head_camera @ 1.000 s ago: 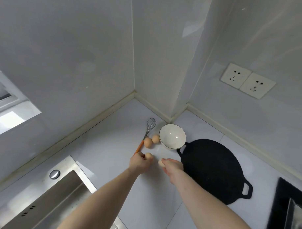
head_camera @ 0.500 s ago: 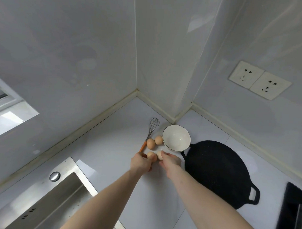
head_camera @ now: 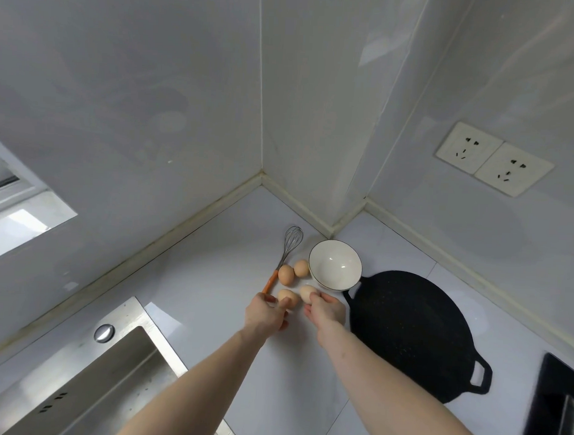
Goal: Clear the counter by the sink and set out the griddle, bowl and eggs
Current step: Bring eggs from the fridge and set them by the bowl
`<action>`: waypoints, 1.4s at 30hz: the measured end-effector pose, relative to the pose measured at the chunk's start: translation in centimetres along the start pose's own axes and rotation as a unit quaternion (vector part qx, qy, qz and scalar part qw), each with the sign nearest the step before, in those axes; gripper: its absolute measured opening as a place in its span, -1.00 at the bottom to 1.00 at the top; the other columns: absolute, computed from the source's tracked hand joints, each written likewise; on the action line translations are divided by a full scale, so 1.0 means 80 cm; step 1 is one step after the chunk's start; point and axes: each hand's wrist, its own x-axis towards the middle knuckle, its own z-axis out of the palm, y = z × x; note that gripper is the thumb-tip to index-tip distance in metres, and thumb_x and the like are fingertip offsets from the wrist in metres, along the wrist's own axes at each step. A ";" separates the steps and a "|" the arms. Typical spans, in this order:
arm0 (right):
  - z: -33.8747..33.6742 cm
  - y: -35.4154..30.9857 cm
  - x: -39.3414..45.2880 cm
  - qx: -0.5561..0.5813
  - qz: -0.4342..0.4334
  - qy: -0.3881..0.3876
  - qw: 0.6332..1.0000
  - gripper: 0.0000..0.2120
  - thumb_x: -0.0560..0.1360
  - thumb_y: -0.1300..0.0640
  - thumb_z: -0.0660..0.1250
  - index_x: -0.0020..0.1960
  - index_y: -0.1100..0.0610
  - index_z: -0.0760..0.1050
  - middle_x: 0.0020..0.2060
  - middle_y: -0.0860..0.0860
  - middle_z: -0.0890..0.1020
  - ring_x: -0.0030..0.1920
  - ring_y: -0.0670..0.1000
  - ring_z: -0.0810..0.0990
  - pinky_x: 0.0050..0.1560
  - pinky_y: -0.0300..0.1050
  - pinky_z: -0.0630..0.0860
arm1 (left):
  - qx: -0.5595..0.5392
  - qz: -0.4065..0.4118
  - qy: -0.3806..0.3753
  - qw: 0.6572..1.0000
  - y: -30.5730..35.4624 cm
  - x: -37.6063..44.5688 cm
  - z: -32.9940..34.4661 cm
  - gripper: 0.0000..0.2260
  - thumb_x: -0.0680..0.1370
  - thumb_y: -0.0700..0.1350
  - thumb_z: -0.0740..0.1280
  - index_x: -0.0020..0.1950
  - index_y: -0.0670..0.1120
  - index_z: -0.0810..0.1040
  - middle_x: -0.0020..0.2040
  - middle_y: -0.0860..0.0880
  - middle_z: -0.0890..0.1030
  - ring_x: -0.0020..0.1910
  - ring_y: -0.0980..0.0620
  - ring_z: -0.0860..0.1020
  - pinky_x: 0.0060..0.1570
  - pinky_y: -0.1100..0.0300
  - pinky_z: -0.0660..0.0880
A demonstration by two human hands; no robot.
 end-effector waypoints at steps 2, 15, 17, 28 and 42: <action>0.002 0.000 -0.002 0.001 -0.006 0.007 1.000 -0.91 0.54 0.27 0.40 0.02 0.13 0.60 -0.22 0.09 0.65 -0.15 0.12 0.67 -0.06 -0.08 0.63 | -0.005 0.002 0.001 1.000 -0.001 -0.001 0.001 -0.68 0.53 0.02 0.50 0.11 -0.12 0.47 -0.13 -0.17 0.72 -0.29 -0.09 0.73 -0.13 -0.06 0.71; -0.011 -0.001 -0.004 0.001 0.008 -0.015 1.000 -0.75 0.55 0.15 0.45 0.20 0.19 0.60 0.00 0.18 0.68 -0.13 0.10 0.68 0.03 -0.02 0.66 | -0.004 -0.005 -0.014 1.000 -0.002 -0.012 -0.004 -0.67 0.57 0.00 0.47 0.18 -0.12 0.45 -0.12 -0.13 0.72 -0.29 -0.09 0.73 -0.13 0.01 0.71; -0.015 -0.007 -0.012 0.006 0.015 -0.018 1.000 -0.70 0.55 0.19 0.45 0.26 0.22 0.57 0.11 0.22 0.65 0.04 0.18 0.67 0.03 -0.04 0.64 | -0.008 -0.006 -0.016 1.000 -0.003 -0.015 -0.006 -0.67 0.57 -0.03 0.47 0.20 -0.14 0.45 -0.10 -0.14 0.72 -0.26 -0.09 0.73 -0.14 0.01 0.71; -0.075 -0.003 -0.056 -0.143 -0.044 -0.057 0.987 -0.54 0.56 0.18 0.40 0.44 0.09 0.43 0.32 0.12 0.53 -0.06 0.03 0.64 0.16 0.04 0.64 | 0.054 0.050 -0.042 0.996 -0.014 -0.052 -0.054 -0.74 0.56 -0.03 0.46 0.15 -0.09 0.50 -0.01 -0.11 0.69 -0.24 -0.08 0.74 -0.01 -0.06 0.69; -0.210 -0.009 -0.177 -0.256 -0.148 -0.105 0.950 -0.54 0.54 0.12 0.37 0.41 -0.09 0.43 0.29 -0.14 0.50 0.24 -0.03 0.55 0.12 -0.09 0.61 | 0.270 0.173 -0.083 0.943 -0.027 -0.128 -0.070 -0.66 0.58 -0.02 0.42 0.35 -0.03 0.52 0.28 0.06 0.58 0.13 -0.09 0.65 0.07 0.14 0.56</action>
